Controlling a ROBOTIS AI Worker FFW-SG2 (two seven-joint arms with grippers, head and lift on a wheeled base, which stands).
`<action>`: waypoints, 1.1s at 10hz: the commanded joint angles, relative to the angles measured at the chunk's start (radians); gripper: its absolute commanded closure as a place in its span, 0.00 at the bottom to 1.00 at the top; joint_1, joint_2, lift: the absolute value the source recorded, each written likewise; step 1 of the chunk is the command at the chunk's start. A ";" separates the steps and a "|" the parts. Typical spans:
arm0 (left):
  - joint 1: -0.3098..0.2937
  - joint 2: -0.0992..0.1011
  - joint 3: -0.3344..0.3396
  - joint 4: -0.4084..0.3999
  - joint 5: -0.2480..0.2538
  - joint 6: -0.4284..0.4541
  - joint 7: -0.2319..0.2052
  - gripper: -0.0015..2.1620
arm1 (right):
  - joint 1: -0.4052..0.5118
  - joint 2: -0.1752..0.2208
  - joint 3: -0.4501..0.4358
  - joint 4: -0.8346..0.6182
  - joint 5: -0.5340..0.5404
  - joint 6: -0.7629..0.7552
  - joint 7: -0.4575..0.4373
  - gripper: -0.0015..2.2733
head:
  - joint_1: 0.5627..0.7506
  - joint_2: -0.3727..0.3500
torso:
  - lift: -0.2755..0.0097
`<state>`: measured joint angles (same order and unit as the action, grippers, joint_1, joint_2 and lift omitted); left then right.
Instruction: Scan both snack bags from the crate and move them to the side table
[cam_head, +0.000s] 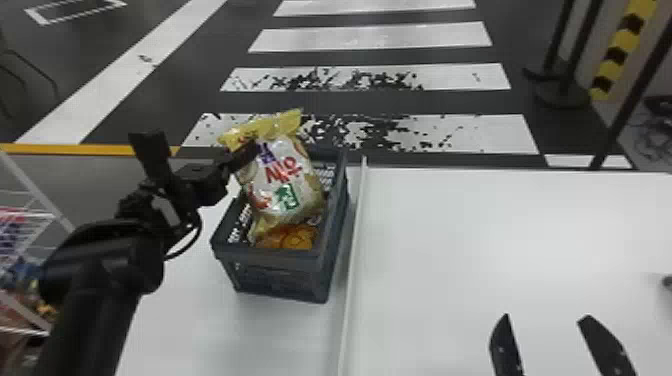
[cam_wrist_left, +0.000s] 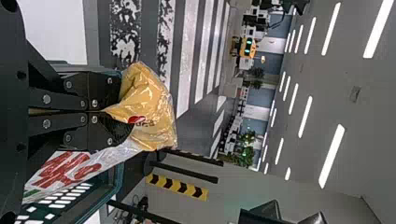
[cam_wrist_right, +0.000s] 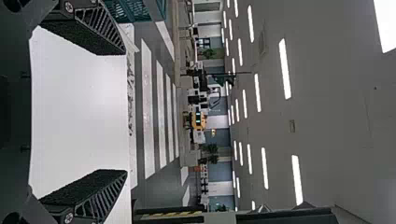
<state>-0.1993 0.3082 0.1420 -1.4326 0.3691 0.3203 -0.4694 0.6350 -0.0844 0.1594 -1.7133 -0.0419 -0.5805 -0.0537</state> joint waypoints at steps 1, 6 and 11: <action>0.047 0.009 0.057 -0.103 0.040 0.078 0.011 0.99 | -0.001 0.000 0.005 0.000 0.004 0.000 0.000 0.04 | 0.70 0.75 | 0.62; 0.181 0.009 0.229 -0.359 0.379 0.173 0.018 0.99 | -0.006 0.002 0.034 -0.014 0.027 0.021 -0.002 0.04 | 0.70 0.84 | 0.62; 0.262 -0.063 0.153 -0.465 0.562 0.219 -0.015 0.99 | 0.014 0.002 0.028 -0.048 0.036 0.031 -0.002 0.04 | 0.70 0.80 | 0.62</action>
<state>0.0563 0.2597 0.3220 -1.8824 0.9289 0.5289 -0.4840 0.6459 -0.0828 0.1873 -1.7570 -0.0087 -0.5537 -0.0552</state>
